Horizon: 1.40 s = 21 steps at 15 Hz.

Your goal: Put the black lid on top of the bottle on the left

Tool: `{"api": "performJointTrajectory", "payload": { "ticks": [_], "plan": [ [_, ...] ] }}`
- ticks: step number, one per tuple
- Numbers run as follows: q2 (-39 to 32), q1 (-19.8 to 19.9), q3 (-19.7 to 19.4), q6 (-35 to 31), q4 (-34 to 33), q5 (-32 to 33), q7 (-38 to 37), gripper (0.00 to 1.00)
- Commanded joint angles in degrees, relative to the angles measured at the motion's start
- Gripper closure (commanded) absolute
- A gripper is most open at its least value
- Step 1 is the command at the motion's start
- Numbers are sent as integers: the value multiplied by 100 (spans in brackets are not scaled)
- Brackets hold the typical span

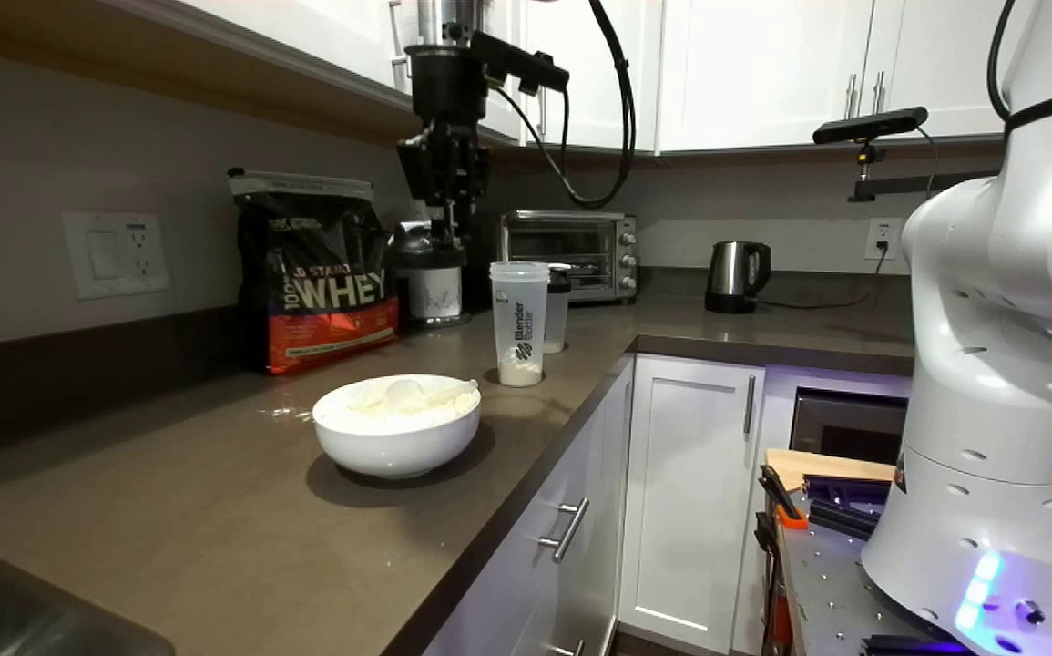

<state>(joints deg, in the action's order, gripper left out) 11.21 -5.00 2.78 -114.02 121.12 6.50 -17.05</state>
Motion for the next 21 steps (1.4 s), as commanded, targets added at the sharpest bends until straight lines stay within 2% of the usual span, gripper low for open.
{"api": "performJointTrajectory", "payload": {
  "ticks": [1,11,21],
  "plan": [
    [345,273,-81,108,72,4,278,88],
    [384,890,-618,6,133,-32,398,88],
    [472,1148,-752,50,508,32,295,88]
  ]
}}
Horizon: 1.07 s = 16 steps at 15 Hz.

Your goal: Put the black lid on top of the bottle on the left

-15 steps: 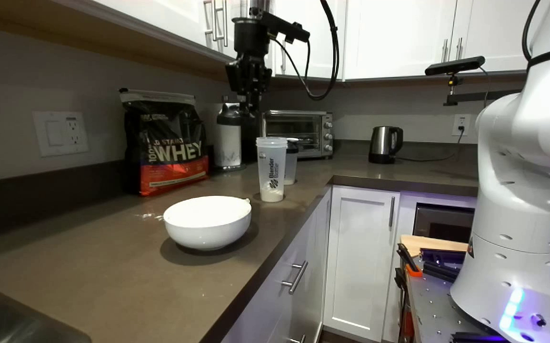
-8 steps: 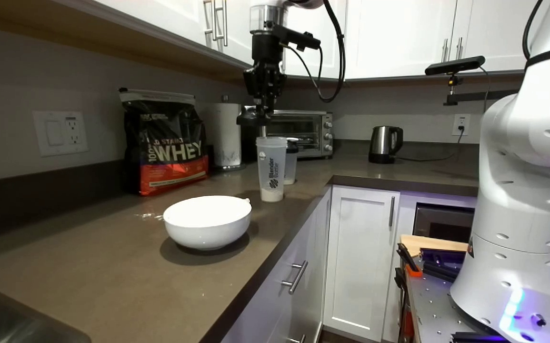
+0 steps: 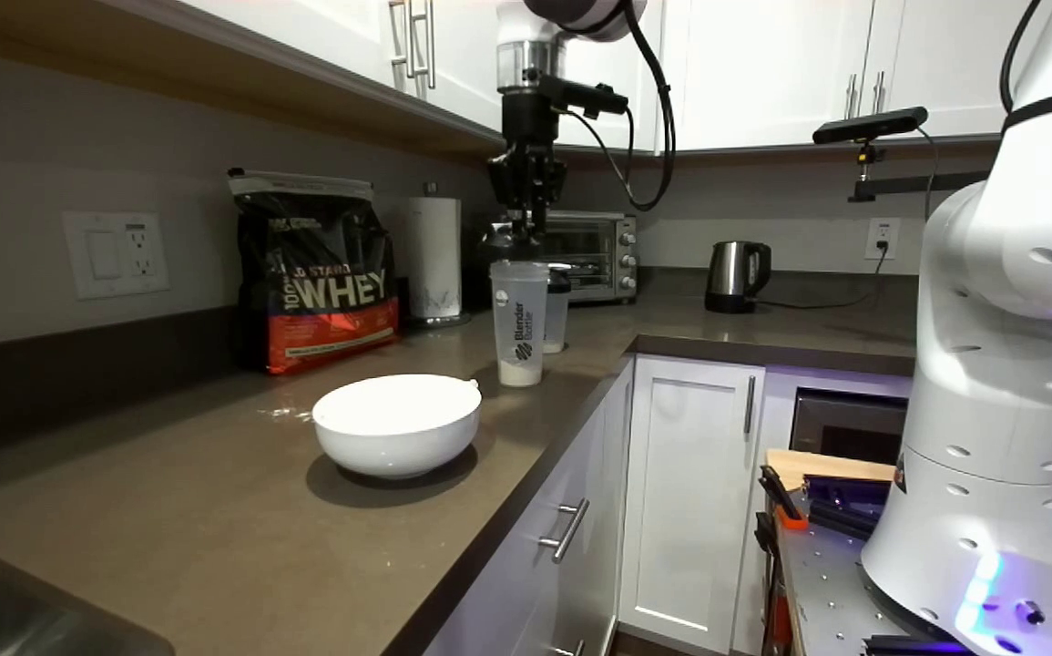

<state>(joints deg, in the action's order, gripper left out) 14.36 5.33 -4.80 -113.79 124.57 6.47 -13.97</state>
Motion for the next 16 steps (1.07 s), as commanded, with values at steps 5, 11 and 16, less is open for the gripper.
{"api": "performJointTrajectory", "payload": {
  "ticks": [5,11,16],
  "plan": [
    [172,187,-49,20,222,39,-17,88],
    [130,219,-76,3,186,16,-4,88],
    [44,211,-108,-53,187,-34,33,88]
  ]
}}
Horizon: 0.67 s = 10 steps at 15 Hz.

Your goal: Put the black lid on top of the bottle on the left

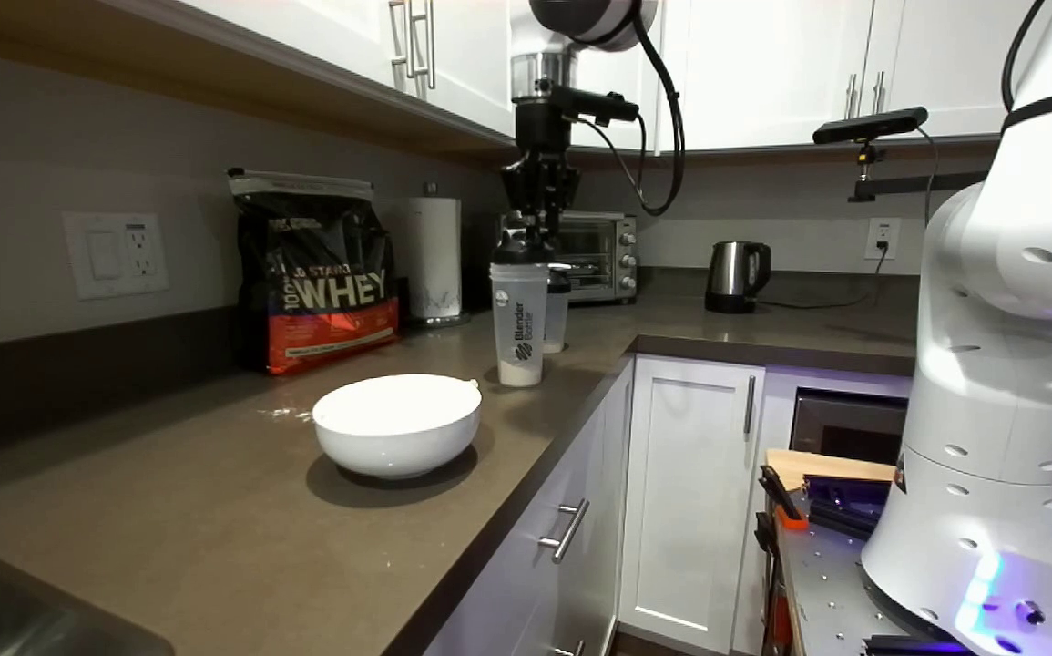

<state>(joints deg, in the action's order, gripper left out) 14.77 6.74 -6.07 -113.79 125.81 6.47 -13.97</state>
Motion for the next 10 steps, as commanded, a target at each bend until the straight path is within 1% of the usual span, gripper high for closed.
{"api": "performJointTrajectory", "payload": {
  "ticks": [1,10],
  "plan": [
    [-18,68,15,-65,61,-40,39,88],
    [-71,66,17,-44,-29,-20,50,88]
  ]
}}
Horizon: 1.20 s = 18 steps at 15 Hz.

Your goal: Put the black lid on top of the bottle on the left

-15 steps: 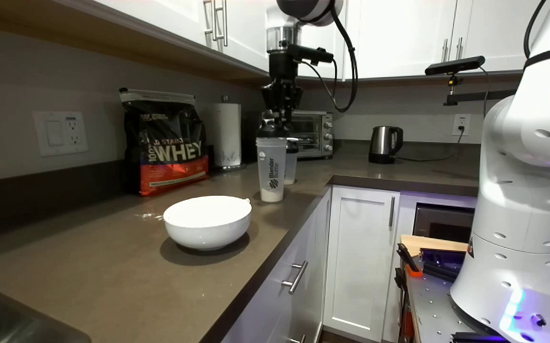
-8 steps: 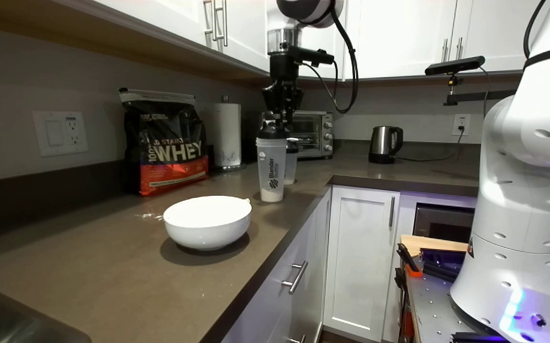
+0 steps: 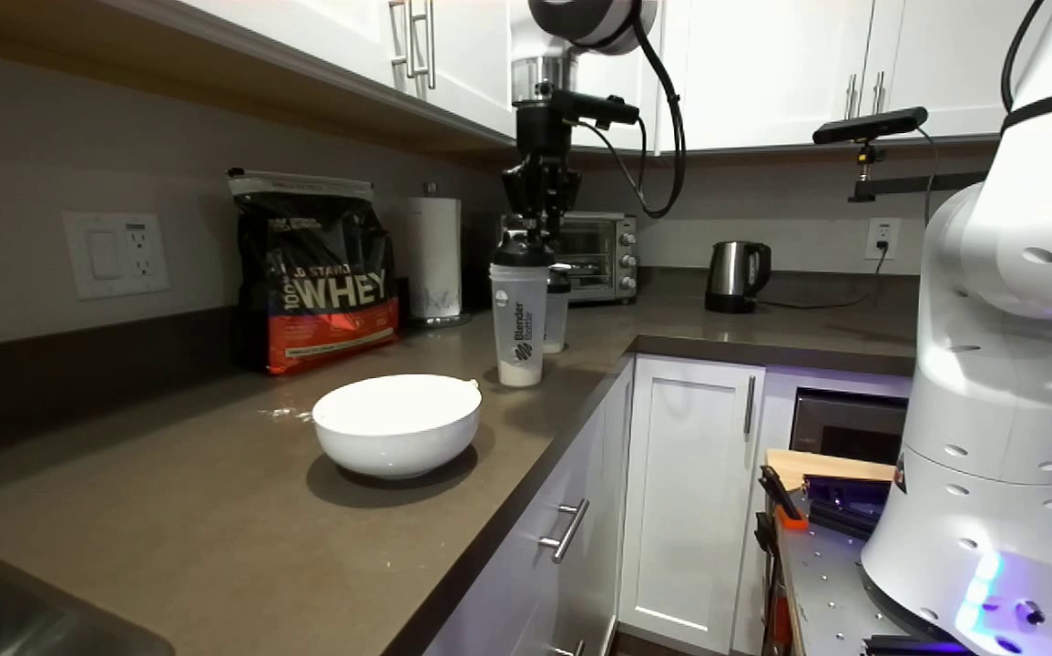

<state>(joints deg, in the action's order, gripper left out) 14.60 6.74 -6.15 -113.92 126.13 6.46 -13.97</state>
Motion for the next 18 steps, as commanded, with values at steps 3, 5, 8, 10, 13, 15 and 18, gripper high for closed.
{"api": "performJointTrajectory", "payload": {
  "ticks": [3,5,8,10,13,15,18],
  "plan": [
    [-70,65,28,-24,-96,-15,50,88],
    [-99,63,29,-32,-115,-18,49,88],
    [-121,60,37,-23,-155,-6,42,88],
    [-139,61,38,-7,-198,3,37,88],
    [-205,59,37,5,-290,2,32,88],
    [-264,58,32,2,-340,-4,31,88],
    [-356,51,21,-17,-362,-36,40,88]
  ]
}}
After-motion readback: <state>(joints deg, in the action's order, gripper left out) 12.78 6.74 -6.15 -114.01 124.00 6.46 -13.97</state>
